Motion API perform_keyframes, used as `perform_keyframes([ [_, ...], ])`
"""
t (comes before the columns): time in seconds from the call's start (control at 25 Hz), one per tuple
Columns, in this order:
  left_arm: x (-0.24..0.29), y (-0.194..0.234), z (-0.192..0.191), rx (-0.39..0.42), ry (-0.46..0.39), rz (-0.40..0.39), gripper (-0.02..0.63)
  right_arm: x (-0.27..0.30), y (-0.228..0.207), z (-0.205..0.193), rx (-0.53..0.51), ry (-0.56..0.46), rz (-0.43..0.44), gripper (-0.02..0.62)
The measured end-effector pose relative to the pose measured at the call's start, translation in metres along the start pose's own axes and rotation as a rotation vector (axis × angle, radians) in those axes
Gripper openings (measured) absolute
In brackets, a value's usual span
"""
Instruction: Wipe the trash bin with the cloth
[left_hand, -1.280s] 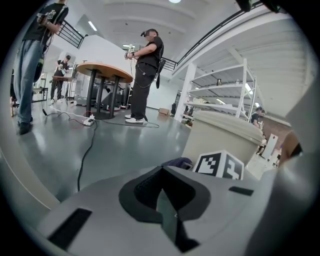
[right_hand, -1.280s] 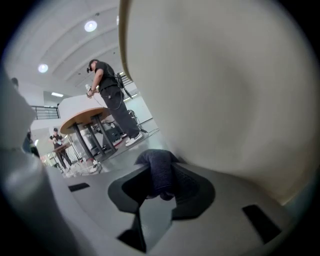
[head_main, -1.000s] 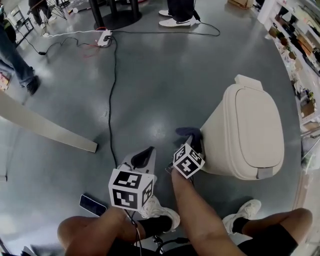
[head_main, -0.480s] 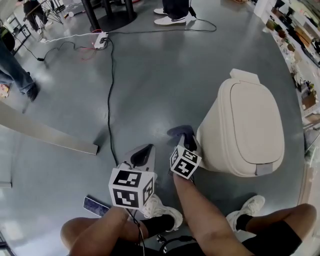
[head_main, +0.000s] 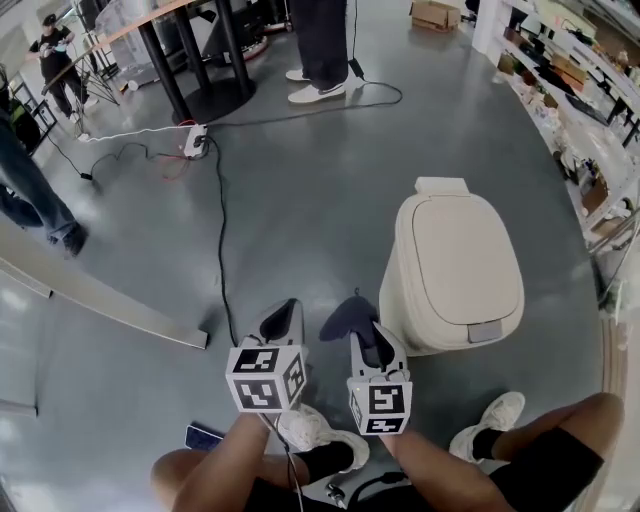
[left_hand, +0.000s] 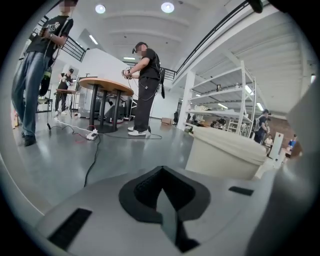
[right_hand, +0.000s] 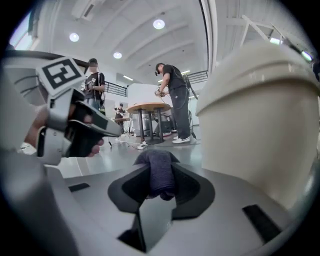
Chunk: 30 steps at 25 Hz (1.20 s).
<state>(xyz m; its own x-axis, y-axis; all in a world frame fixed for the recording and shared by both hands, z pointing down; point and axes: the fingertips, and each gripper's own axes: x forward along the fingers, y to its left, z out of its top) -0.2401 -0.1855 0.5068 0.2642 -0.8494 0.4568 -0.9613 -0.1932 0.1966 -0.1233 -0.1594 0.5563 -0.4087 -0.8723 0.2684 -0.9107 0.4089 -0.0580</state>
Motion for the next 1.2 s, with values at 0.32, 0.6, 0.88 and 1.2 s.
perform_keyframes([
  [0.32, -0.033, -0.026, 0.037, -0.018, -0.099, -0.005, -0.003, -0.086, 0.015, 0.056, -0.059, -0.021, 0.078, 0.098],
  [0.6, -0.070, -0.087, 0.052, 0.038, -0.170, -0.026, -0.003, -0.156, -0.016, 0.105, -0.047, -0.027, 0.161, 0.098],
  [0.88, -0.107, -0.139, 0.066, 0.010, -0.182, -0.095, -0.003, -0.204, -0.072, 0.148, -0.054, 0.009, 0.150, 0.098],
  [1.2, -0.113, -0.187, 0.083, 0.103, -0.190, -0.124, -0.003, -0.229, -0.131, 0.204, -0.222, -0.011, 0.097, 0.098],
])
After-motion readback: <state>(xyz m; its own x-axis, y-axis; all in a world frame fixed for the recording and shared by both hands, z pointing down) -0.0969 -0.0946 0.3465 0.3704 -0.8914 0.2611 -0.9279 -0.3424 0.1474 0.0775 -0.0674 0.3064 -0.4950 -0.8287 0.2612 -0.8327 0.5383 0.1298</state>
